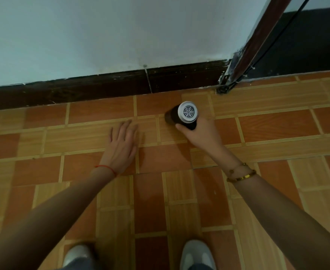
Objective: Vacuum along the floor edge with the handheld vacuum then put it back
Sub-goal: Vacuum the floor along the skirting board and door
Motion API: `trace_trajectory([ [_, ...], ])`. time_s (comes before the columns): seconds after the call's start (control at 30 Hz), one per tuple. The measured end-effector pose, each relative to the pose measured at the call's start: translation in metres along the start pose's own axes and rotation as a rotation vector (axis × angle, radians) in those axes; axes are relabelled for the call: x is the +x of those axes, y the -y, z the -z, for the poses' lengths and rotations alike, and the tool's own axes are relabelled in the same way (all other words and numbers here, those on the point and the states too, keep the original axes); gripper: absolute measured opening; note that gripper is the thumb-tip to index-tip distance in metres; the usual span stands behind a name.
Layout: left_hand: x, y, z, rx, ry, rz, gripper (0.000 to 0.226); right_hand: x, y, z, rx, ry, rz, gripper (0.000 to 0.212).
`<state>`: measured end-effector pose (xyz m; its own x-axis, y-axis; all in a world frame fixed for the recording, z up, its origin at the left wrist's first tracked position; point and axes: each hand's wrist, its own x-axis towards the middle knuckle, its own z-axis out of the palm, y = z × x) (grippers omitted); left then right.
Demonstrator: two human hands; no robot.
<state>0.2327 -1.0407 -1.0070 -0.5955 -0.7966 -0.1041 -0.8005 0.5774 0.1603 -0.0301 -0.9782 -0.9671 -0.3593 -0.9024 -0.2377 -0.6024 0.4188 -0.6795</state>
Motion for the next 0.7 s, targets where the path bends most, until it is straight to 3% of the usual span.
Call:
trace_trajectory([
  [0.23,-0.015,0.001,-0.011,-0.015,0.001,0.074,0.055,-0.031,0.009,-0.004,-0.018,-0.144,-0.045,0.064],
  [0.33,-0.016,-0.009,-0.023,-0.067,-0.029,0.138,0.053,-0.044,0.007,-0.002,-0.024,-0.046,-0.065,0.068],
  [0.57,-0.011,-0.022,-0.047,-0.145,-0.03,0.161,0.057,-0.081,-0.001,0.003,0.013,0.116,-0.05,0.056],
  [0.7,-0.011,-0.026,-0.057,-0.147,-0.03,0.195,0.059,-0.093,-0.016,0.012,-0.016,-0.069,-0.124,0.06],
])
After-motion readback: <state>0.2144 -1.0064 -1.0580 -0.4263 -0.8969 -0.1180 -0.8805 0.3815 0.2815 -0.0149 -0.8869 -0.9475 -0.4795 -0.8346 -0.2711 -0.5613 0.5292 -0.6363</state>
